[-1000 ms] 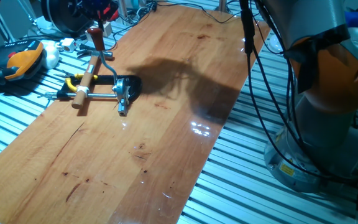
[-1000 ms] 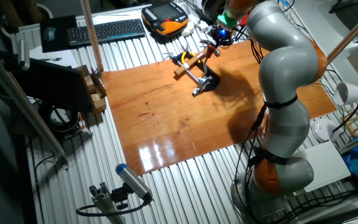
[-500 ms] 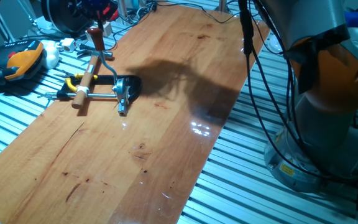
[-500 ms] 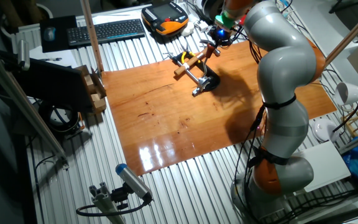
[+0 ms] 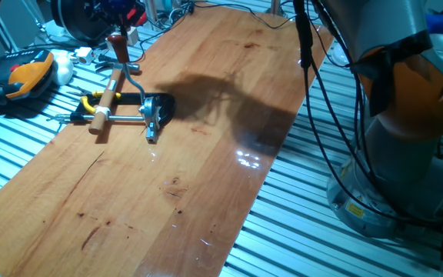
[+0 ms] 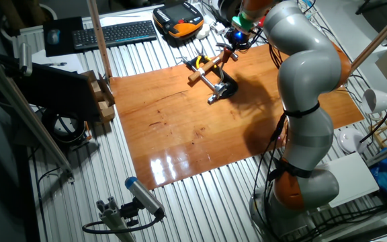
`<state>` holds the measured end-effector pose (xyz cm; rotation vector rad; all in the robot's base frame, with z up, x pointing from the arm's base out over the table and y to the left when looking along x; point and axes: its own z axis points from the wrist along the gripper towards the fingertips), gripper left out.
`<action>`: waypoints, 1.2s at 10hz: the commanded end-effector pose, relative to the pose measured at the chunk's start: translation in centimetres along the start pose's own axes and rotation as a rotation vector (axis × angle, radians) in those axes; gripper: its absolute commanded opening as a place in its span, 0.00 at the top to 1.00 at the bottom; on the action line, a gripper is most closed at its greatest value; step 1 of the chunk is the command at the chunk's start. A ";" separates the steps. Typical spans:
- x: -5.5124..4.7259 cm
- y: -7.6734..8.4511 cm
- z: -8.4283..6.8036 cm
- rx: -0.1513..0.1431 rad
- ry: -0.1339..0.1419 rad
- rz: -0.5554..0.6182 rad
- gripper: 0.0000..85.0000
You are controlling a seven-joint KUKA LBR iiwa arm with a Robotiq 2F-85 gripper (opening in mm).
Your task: Pull up the lever
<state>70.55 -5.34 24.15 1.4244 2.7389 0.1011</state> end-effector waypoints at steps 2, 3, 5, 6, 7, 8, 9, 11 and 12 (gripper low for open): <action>0.0 0.0 0.0 0.000 -0.002 -0.006 1.00; 0.0 0.0 0.0 0.001 -0.009 -0.006 1.00; 0.0 0.0 0.0 -0.010 -0.018 -0.004 1.00; 0.0 0.0 0.0 -0.010 -0.033 -0.005 1.00; 0.0 0.0 0.0 -0.020 -0.043 0.003 1.00; 0.0 0.0 0.0 -0.024 -0.049 0.014 1.00; 0.0 0.0 0.0 -0.043 -0.057 0.022 1.00; 0.0 0.0 0.0 -0.057 -0.030 0.100 1.00; 0.0 0.0 0.0 -0.049 -0.029 0.146 1.00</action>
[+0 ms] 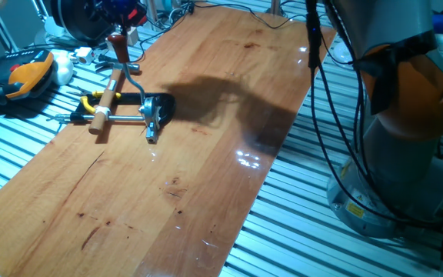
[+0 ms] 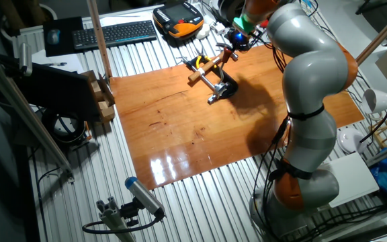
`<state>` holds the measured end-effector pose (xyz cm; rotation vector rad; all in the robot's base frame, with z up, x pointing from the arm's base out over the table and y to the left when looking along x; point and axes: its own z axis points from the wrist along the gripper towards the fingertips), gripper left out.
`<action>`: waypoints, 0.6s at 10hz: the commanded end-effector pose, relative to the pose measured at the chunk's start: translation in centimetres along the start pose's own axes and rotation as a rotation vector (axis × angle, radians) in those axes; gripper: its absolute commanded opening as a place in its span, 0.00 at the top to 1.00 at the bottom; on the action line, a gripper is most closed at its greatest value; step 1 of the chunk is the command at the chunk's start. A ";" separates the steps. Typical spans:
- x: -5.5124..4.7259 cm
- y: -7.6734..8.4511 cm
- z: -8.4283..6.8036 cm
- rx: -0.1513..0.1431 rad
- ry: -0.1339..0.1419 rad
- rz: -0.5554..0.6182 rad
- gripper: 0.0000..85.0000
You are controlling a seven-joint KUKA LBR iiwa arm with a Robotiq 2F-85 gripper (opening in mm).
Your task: Pull up the lever
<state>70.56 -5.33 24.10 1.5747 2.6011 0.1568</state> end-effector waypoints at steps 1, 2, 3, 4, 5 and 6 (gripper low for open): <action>0.0 0.0 -0.1 0.000 -0.011 0.065 1.00; 0.0 0.0 -0.1 0.006 -0.003 0.100 1.00; 0.0 0.0 -0.1 0.011 0.004 0.122 1.00; 0.1 0.2 -0.2 0.027 -0.013 0.133 1.00; 0.8 0.6 -0.5 0.042 -0.018 0.146 1.00; 1.6 1.0 -0.6 0.045 -0.017 0.155 1.00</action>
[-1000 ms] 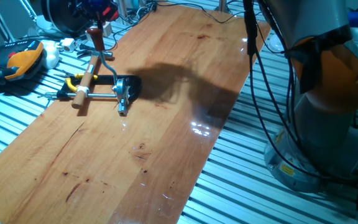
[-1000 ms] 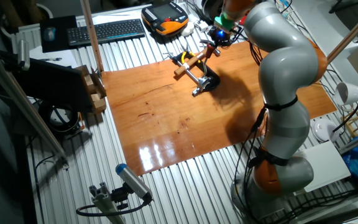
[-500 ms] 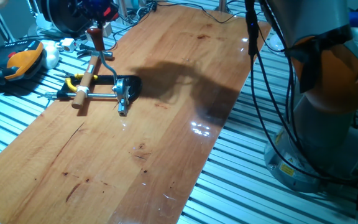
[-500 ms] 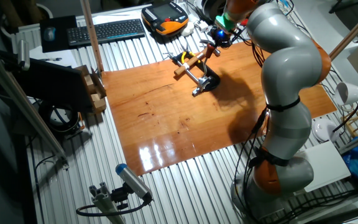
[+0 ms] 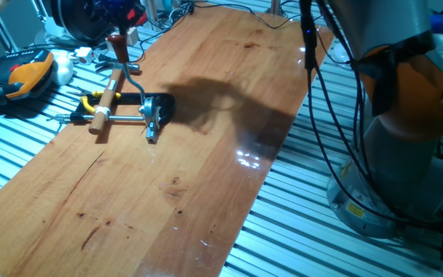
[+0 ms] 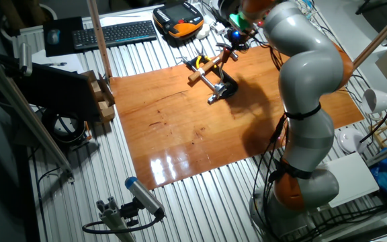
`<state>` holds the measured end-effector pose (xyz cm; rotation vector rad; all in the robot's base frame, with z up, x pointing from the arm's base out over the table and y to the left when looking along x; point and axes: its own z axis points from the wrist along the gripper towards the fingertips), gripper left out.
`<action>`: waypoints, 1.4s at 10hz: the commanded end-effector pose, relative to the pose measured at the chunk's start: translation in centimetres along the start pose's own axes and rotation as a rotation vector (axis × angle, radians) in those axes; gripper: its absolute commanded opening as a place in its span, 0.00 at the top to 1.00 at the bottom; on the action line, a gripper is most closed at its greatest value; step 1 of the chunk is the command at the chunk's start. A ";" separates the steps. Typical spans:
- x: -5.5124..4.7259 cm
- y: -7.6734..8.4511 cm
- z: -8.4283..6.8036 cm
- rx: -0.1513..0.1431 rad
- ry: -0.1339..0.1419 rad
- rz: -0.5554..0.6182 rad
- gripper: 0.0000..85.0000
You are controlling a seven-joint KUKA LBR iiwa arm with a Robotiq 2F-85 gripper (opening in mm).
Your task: Pull up the lever
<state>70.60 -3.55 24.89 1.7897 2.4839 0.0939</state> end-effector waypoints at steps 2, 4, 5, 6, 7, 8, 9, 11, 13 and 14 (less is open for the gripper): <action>1.5 0.6 -0.6 0.005 -0.001 0.010 1.00; 2.9 0.9 -1.0 0.013 0.004 0.009 1.00; 3.8 0.9 -1.0 0.014 0.001 0.008 1.00; 4.7 0.8 -0.9 0.019 -0.012 0.009 1.00; 5.2 0.5 -1.0 0.029 -0.012 -0.001 1.00; 5.2 0.4 -1.3 0.039 -0.010 -0.025 1.00; 5.4 0.2 -1.5 0.040 -0.007 -0.042 1.00; 6.2 -0.1 -1.6 0.058 -0.007 -0.074 1.00; 7.4 -0.4 -1.4 0.070 0.003 -0.085 1.00; 7.9 -0.5 -1.5 0.074 0.003 -0.086 1.00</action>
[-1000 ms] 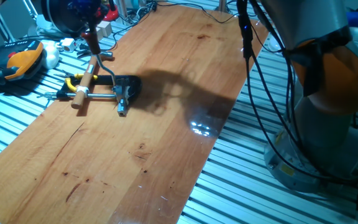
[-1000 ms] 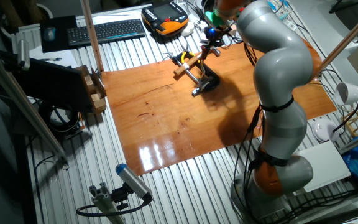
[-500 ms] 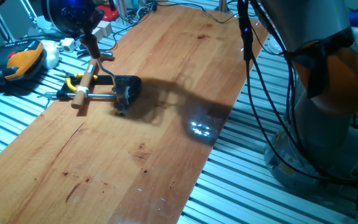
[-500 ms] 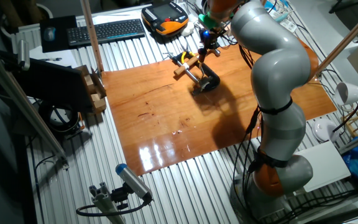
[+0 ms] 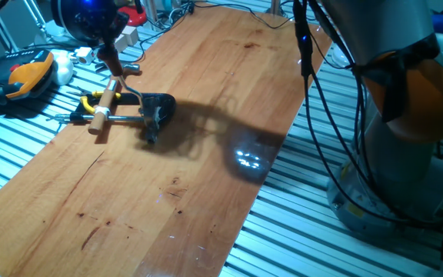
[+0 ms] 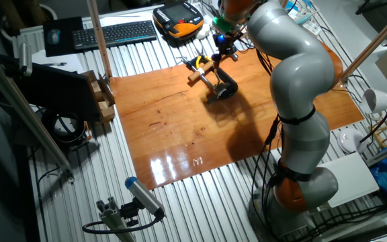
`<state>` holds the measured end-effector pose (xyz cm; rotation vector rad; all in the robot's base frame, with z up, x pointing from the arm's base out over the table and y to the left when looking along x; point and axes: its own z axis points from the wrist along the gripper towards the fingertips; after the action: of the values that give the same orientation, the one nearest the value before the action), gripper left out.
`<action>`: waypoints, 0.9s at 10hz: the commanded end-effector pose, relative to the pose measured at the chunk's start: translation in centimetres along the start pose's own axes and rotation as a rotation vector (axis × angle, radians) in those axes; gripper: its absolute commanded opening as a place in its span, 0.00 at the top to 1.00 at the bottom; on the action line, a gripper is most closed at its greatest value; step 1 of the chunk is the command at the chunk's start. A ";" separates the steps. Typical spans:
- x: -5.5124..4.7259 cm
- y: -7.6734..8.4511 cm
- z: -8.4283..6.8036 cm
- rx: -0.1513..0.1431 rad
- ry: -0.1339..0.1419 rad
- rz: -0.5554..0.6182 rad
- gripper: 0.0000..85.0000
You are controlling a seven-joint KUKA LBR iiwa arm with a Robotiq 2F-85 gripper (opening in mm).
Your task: Pull up the lever
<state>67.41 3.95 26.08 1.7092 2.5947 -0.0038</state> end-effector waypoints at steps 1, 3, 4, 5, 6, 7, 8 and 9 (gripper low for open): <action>0.4 0.0 -0.1 0.002 0.001 0.002 1.00; 1.7 0.0 0.2 0.006 0.007 0.017 1.00; 2.3 0.1 0.3 0.009 0.010 0.026 1.00; 3.0 0.2 0.4 0.013 0.011 0.031 1.00; 3.6 0.2 0.7 0.013 0.010 0.034 1.00; 4.2 0.2 1.0 0.011 0.007 0.038 1.00; 4.8 0.2 1.3 0.010 0.007 0.042 1.00; 5.5 0.2 1.6 0.010 0.005 0.046 1.00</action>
<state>65.46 9.08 24.27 1.7756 2.5620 -0.0111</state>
